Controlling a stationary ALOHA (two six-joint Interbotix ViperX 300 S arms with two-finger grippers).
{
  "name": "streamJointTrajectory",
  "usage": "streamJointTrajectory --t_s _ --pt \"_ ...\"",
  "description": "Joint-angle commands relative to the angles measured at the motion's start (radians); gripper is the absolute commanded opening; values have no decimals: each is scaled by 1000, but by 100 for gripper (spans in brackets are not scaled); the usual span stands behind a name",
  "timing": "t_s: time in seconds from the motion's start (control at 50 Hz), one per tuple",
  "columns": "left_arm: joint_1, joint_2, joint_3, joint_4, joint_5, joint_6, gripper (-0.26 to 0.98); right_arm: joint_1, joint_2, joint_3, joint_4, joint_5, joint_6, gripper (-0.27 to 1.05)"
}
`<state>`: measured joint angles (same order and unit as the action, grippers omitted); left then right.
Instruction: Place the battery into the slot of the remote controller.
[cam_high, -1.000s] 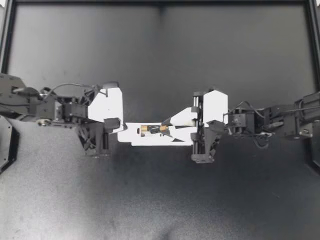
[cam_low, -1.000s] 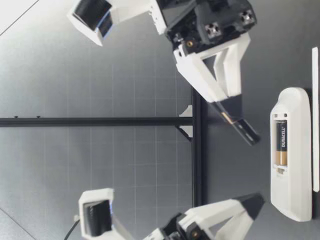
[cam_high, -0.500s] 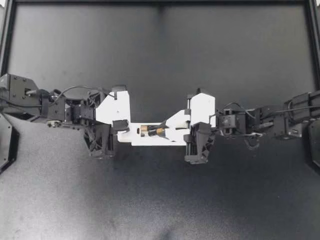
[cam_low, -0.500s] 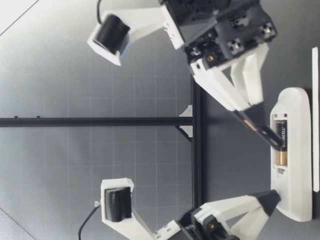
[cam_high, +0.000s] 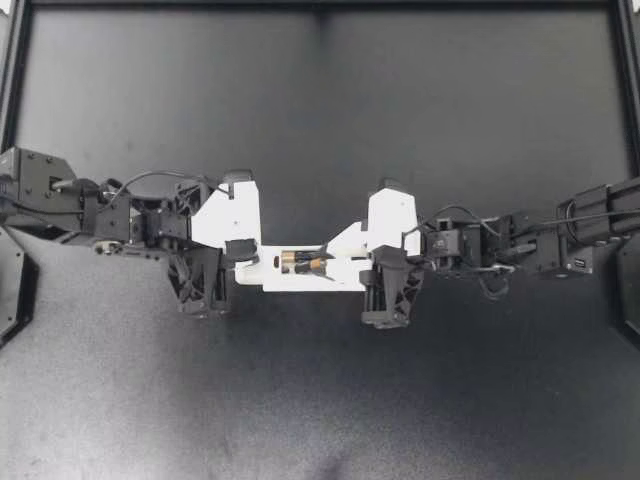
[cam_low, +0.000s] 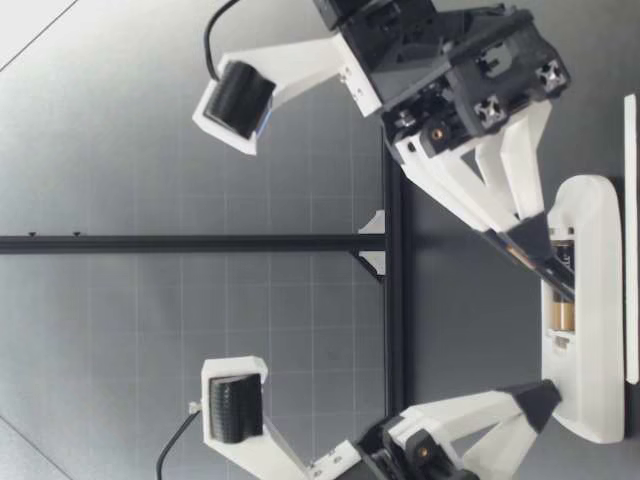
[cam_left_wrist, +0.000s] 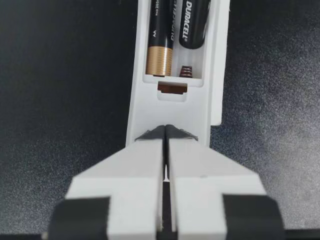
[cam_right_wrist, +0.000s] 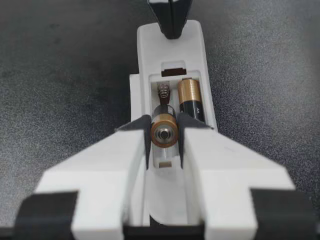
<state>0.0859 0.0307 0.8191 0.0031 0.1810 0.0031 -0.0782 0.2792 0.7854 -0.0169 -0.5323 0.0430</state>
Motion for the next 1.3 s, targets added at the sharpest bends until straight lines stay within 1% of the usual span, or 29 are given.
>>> streamJointTrajectory --t_s 0.0,0.32,0.48,0.56,0.7,0.76,0.9,1.0,1.04,1.12,1.18,1.22,1.28 --pt "5 -8 -8 0 3 -3 -15 -6 -12 -29 -2 21 -2 3" --pt "3 -8 -8 -2 3 -3 -15 -6 2 -69 -6 127 -5 4" --pt "5 -9 -8 -2 3 -5 -15 -6 -8 -75 -15 160 -3 8" --pt "5 -9 -8 -2 3 -5 -15 -6 -12 -77 -20 170 -3 16" --pt "5 -9 -8 -2 3 -5 -15 -5 -28 -94 -20 212 0 39" --pt "5 -9 -6 -2 3 -6 -15 -5 -40 -98 -20 225 0 46" --pt "5 -9 -6 -3 2 -6 -15 -5 -91 -98 -2 225 29 47" --pt "5 -8 -6 -6 3 -8 -15 -6 -155 -91 35 229 110 47" --pt "5 -8 -6 -8 3 -6 -15 -5 -186 -84 66 233 176 47" --pt "5 -9 -6 -9 3 -11 -15 -5 -230 -67 152 245 347 46" --pt "5 -11 -9 -14 5 -14 -15 -5 -252 -49 224 267 525 46" --pt "5 -12 -11 -20 11 -12 -15 -6 -261 -41 241 288 627 46" --pt "3 -14 -14 -21 21 -12 -15 -3 -264 -40 225 318 758 46"
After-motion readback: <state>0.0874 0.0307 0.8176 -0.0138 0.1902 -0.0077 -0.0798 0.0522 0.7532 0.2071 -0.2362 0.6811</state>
